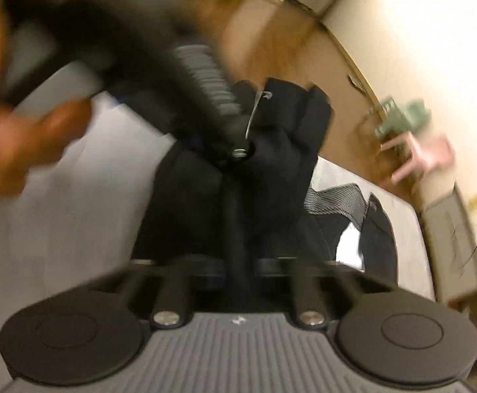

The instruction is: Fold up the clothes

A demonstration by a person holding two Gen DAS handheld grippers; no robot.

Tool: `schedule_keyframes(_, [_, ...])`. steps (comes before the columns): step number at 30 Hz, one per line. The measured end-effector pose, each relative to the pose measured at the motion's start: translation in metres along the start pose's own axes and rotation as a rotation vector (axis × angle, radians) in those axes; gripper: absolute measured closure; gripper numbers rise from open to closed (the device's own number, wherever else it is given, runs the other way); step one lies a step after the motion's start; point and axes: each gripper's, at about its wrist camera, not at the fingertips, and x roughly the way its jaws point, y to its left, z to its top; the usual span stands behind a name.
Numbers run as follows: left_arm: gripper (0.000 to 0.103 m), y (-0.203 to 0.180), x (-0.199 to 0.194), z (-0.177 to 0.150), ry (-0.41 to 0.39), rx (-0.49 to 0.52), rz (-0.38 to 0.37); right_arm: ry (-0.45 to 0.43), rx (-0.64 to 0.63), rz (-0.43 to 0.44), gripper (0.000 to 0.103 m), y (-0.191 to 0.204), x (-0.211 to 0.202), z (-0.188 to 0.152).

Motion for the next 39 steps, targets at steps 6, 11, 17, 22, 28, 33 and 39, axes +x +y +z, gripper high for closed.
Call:
schedule_keyframes(6, [0.060,-0.002,-0.002,0.004,-0.071,-0.027,-0.039,-0.056,0.535,0.004,0.098,-0.127,-0.018,-0.011])
schedule_keyframes(11, [0.060,0.010,0.021,0.005,0.000,-0.059,0.046,0.047,0.797,-0.048,0.049,-0.203,0.033,-0.043])
schedule_keyframes(17, [0.060,0.021,0.029,0.012,0.028,-0.072,0.124,0.077,0.604,-0.069,0.038,-0.180,0.048,-0.023])
schedule_keyframes(22, [0.061,0.027,0.027,0.012,0.016,-0.086,0.172,0.130,0.277,-0.188,0.013,-0.150,0.072,0.016])
schedule_keyframes(28, [0.061,0.034,0.016,0.024,-0.087,-0.086,0.240,0.195,0.574,-0.116,0.076,-0.208,0.114,0.016])
schedule_keyframes(33, [0.060,0.040,0.019,0.030,-0.075,-0.097,0.218,0.173,0.782,-0.027,0.050,-0.240,0.121,0.003])
schedule_keyframes(39, [0.084,0.035,0.021,0.027,-0.085,-0.059,0.228,0.197,0.656,0.035,0.090,-0.224,0.127,0.009])
